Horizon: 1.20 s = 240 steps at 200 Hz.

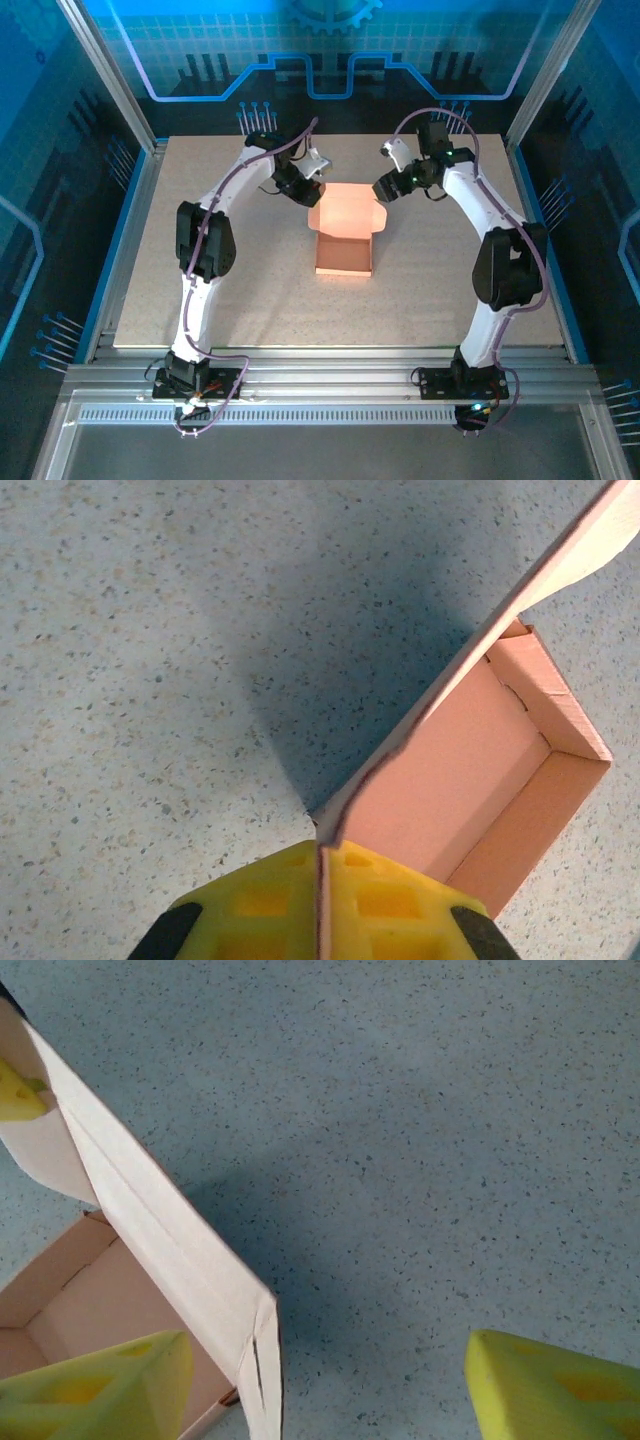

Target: Fold the paper box

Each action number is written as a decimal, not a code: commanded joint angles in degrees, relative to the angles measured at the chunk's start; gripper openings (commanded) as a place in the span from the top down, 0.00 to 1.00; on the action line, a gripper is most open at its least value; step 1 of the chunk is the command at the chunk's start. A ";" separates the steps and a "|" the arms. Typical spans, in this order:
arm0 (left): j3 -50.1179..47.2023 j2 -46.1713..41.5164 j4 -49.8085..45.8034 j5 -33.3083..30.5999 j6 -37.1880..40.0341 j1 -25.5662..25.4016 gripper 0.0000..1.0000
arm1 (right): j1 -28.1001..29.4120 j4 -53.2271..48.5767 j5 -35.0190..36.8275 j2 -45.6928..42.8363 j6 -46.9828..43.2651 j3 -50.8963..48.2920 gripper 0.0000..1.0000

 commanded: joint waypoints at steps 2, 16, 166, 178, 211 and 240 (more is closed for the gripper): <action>-1.53 -3.02 -0.67 1.75 4.42 -0.56 1.00 | 0.73 -4.67 -1.10 2.88 -2.82 2.93 0.27; -1.53 -3.04 -0.15 1.03 3.79 -0.55 1.00 | 1.24 -6.97 -2.93 4.27 -4.62 4.18 0.29; -2.23 -3.07 -0.02 -0.36 3.81 -0.55 1.00 | 3.54 -15.50 -2.85 7.86 -10.00 6.59 0.69; -2.22 -3.13 -0.24 -0.71 3.89 -0.56 1.00 | 3.35 -15.33 -3.47 7.20 -9.62 6.47 0.69; -2.23 -3.11 -0.25 -1.02 3.81 -0.55 1.00 | 2.99 -16.47 -4.99 5.90 -10.81 6.42 0.79; -2.32 -3.18 -0.15 -1.15 3.87 -0.55 1.00 | 3.12 -18.20 -5.45 6.43 -11.92 6.46 0.90</action>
